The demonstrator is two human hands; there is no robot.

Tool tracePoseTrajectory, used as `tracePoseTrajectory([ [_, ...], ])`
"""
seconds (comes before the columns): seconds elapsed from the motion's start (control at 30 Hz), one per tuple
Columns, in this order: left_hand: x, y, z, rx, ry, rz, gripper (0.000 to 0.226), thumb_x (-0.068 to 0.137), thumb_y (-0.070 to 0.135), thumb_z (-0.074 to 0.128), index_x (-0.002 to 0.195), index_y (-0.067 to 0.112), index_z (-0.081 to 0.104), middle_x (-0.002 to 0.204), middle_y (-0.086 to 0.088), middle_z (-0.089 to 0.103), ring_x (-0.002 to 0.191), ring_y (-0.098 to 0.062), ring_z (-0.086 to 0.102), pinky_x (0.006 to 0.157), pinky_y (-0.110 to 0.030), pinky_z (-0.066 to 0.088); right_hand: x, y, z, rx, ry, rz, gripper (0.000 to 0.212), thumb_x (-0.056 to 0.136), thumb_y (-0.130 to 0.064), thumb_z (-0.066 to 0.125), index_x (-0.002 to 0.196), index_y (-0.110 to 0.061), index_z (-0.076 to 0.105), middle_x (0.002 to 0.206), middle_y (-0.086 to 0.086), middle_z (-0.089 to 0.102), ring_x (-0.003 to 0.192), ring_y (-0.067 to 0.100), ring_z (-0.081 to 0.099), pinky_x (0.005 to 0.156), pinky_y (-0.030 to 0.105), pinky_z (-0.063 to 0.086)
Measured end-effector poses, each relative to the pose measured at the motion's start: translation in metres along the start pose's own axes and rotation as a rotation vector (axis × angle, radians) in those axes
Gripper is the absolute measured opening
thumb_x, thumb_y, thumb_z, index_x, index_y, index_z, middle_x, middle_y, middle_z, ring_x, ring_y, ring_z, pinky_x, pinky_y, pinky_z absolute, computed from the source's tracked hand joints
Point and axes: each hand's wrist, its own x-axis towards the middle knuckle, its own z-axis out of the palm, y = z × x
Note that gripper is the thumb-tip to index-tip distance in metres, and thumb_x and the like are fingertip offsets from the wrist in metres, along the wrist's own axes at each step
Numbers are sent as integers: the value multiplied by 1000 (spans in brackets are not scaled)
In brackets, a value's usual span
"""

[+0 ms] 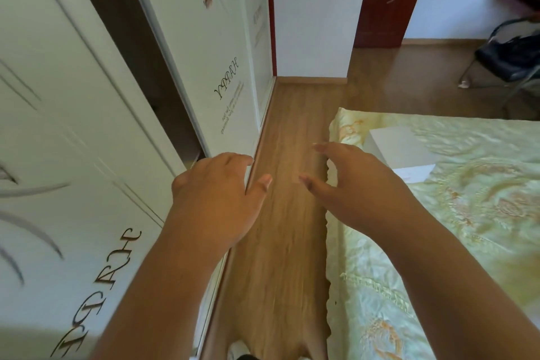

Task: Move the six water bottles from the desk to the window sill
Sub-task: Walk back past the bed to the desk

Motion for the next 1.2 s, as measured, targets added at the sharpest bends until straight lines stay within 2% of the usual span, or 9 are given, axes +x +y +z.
tracePoseTrajectory([
  [0.13,28,8,8,-11,-31,45,63,89,74,25,137,39,46,133,11,57,120,-18,54,93,-47,45,22,11,-3,0,-12,49,65,89,-66,54,147,-39,40,150,-10,47,127,16,55,103,39,46],
  [0.3,74,10,24,-26,-99,80,65,88,75,22,139,41,42,139,12,52,125,-17,49,98,-46,42,55,18,-2,5,-23,117,66,89,-67,54,147,-39,41,151,-11,45,119,15,59,105,41,47],
  [0.47,131,4,36,-60,-95,143,62,89,75,26,138,40,43,138,12,53,124,-16,50,97,-45,41,96,16,-1,-34,0,193,68,89,-67,53,148,-37,38,152,-9,45,130,19,53,108,46,44],
  [0.73,224,-30,42,-119,-64,218,58,91,72,28,136,40,45,137,12,54,123,-16,50,95,-45,41,178,-16,6,-95,64,234,68,90,-64,54,148,-33,40,148,-8,50,130,17,52,106,40,43],
  [0.87,263,-54,45,-111,-51,235,57,92,72,28,135,39,46,136,12,54,122,-17,51,93,-44,42,214,-35,17,-92,59,258,69,90,-65,54,150,-34,38,151,-8,47,132,18,50,108,43,44],
  [1.03,295,-74,51,-100,-80,236,56,92,71,28,135,39,47,136,11,54,122,-18,51,94,-44,42,247,-52,30,-96,56,269,69,90,-65,53,151,-34,37,153,-8,44,134,19,49,108,46,43],
  [1.2,323,-92,55,-109,-74,199,49,93,68,33,126,38,53,127,10,59,116,-19,53,92,-43,43,277,-52,30,-100,70,262,68,91,-63,54,150,-33,39,153,-9,45,134,17,49,108,42,43],
])
